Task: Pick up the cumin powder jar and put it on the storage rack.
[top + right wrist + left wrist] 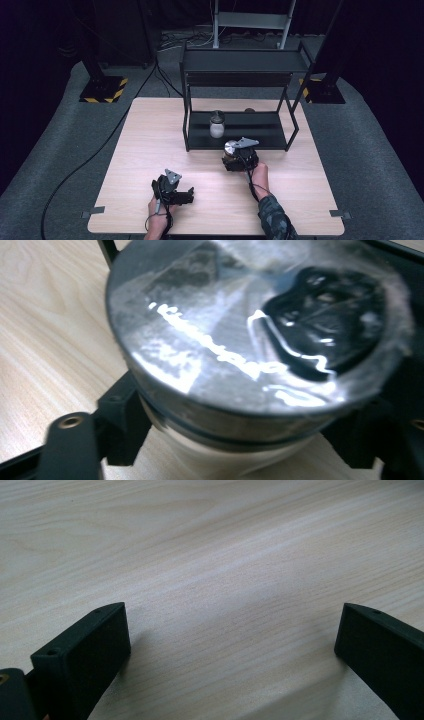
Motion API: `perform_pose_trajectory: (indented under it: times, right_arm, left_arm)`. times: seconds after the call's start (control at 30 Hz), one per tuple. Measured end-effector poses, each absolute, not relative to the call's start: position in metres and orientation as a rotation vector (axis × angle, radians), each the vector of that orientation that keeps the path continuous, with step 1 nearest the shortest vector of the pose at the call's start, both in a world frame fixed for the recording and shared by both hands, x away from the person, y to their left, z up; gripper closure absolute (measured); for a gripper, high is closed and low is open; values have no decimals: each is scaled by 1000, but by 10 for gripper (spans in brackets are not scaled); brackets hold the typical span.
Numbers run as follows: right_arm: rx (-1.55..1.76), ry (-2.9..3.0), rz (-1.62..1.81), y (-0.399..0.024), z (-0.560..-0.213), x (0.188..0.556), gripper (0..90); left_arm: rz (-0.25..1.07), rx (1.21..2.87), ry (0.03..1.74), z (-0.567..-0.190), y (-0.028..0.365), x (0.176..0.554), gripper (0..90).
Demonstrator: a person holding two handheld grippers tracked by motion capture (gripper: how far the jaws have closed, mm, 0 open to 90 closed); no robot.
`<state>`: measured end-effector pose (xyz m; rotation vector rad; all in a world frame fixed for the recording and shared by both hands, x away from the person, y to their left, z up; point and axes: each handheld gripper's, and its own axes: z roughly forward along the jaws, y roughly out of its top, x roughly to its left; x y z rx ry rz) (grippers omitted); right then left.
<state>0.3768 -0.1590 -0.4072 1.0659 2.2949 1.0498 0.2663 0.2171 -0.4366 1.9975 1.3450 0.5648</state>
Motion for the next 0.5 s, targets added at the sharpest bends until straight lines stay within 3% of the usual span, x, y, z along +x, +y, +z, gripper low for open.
perform_pose_trajectory:
  times: [0.5]
  right_arm:
    - [1076, 2288, 1061, -164, -409, 375, 301]
  left_arm:
    - [566, 1998, 1344, -437, 217, 266, 11]
